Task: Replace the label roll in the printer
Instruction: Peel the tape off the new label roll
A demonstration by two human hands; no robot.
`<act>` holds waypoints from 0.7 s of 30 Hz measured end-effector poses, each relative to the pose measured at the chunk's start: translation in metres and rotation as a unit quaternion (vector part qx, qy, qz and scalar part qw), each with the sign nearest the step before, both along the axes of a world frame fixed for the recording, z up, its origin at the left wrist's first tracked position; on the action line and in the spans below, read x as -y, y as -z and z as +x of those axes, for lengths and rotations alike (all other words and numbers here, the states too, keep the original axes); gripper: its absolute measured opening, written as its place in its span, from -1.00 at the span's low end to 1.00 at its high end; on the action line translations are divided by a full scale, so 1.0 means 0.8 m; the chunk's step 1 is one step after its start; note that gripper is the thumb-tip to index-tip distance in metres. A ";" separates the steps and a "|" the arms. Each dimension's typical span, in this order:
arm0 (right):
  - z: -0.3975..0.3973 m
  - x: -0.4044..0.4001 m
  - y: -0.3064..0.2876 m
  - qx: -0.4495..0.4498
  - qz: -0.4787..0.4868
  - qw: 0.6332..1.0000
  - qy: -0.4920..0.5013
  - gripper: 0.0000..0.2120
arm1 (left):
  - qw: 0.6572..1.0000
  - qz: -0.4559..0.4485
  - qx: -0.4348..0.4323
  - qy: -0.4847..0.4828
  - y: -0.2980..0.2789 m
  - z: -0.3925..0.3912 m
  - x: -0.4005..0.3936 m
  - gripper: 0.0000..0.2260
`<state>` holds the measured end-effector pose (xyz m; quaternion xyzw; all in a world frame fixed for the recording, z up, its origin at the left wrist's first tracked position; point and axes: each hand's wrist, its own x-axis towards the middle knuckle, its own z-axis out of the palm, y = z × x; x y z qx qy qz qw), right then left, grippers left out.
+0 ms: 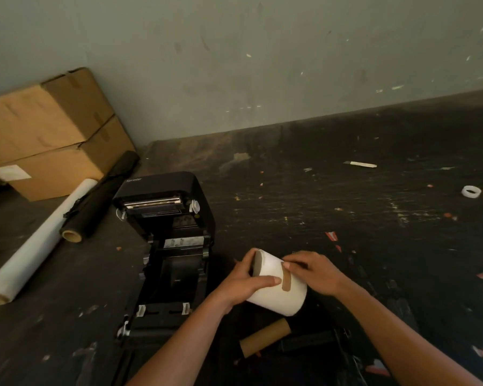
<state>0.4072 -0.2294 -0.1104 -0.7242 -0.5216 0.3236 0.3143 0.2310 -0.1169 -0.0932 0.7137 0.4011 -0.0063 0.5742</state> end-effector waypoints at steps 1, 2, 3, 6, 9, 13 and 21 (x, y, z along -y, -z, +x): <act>-0.004 0.000 0.000 0.005 0.016 1.000 0.005 -0.75 | 1.000 -0.002 0.008 0.000 0.000 -0.002 0.000 -0.11; -0.008 0.000 0.001 0.013 0.036 0.999 0.015 -0.76 | 1.000 -0.006 0.016 -0.002 0.001 -0.005 0.001 -0.16; -0.011 0.001 0.002 0.020 0.054 0.998 0.024 -0.77 | 1.000 -0.012 0.022 -0.006 0.003 -0.008 0.001 -0.20; -0.019 0.004 0.003 0.011 0.075 0.996 0.049 -0.79 | 0.999 -0.019 0.025 -0.014 0.005 -0.013 0.001 -0.14; -0.019 0.004 0.002 -0.011 0.062 0.996 0.062 -0.84 | 1.000 -0.018 0.019 -0.011 0.006 -0.013 0.001 -0.08; -0.018 0.003 0.000 -0.006 0.053 0.996 0.071 -0.88 | 1.000 -0.018 0.017 -0.012 0.007 -0.012 0.001 -0.03; -0.029 0.008 0.002 0.005 0.072 0.992 0.101 -0.85 | 1.000 -0.017 0.017 -0.012 0.006 -0.016 0.004 -0.07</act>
